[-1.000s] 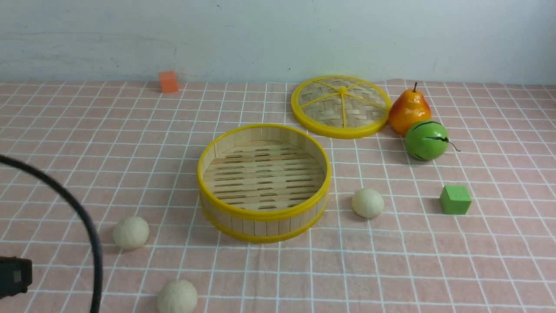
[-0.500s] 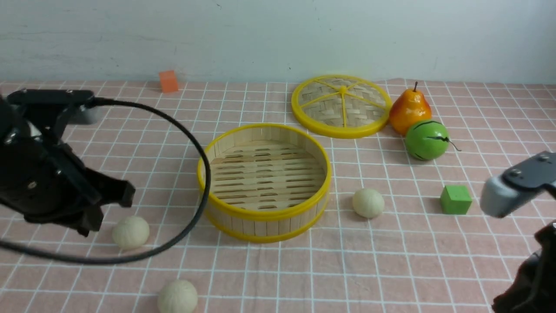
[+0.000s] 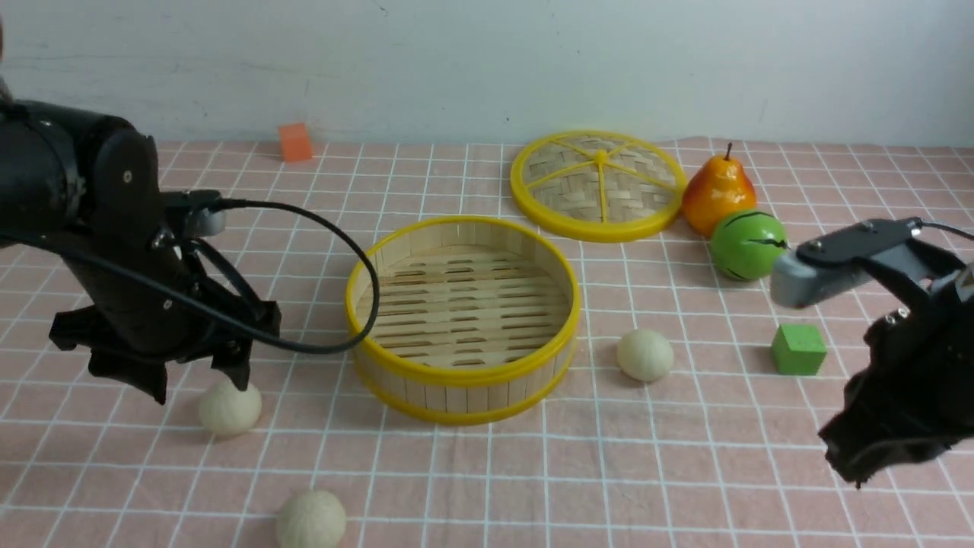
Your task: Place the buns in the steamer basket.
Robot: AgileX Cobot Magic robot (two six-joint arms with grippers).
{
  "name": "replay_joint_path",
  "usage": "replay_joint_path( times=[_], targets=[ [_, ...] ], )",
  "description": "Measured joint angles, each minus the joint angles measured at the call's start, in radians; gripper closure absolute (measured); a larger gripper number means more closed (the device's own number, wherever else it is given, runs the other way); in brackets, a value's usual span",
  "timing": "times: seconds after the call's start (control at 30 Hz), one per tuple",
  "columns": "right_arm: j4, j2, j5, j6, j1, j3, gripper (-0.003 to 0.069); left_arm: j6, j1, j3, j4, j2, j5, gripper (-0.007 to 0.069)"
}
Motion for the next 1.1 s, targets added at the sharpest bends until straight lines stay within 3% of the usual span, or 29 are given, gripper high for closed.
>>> replay_joint_path(
  times=[0.13,0.4,0.6,0.73,0.8,0.93,1.07,1.1],
  targets=[
    [0.014,0.088,-0.036,0.000,-0.054,-0.063,0.0671,-0.003,0.024,-0.001,0.003,0.051,-0.064,0.0103],
    [-0.032,0.192,-0.122,0.030,-0.061,-0.094,0.0637,-0.003,0.024,-0.004,-0.029,0.127,-0.136,0.0112],
    [-0.095,0.225,-0.156,0.102,-0.061,-0.113,0.0524,0.002,0.024,-0.005,-0.045,0.153,-0.138,0.0274],
    [-0.103,0.230,-0.163,0.120,-0.061,-0.113,0.0398,0.022,0.024,-0.038,-0.046,0.144,-0.090,0.0560],
    [-0.103,0.230,-0.168,0.128,-0.061,-0.113,0.0358,0.055,0.024,-0.074,-0.058,0.123,-0.038,0.0622],
    [-0.095,0.230,-0.187,0.131,-0.061,-0.113,0.0320,0.138,0.011,-0.179,-0.133,0.068,0.044,0.0624],
    [-0.071,0.230,-0.218,0.131,-0.061,-0.113,0.0314,0.187,-0.059,-0.283,-0.187,0.043,0.076,0.0624],
    [-0.059,0.230,-0.228,0.131,-0.061,-0.113,0.0312,0.196,-0.115,-0.329,-0.194,0.048,0.074,0.0624]
  ],
)
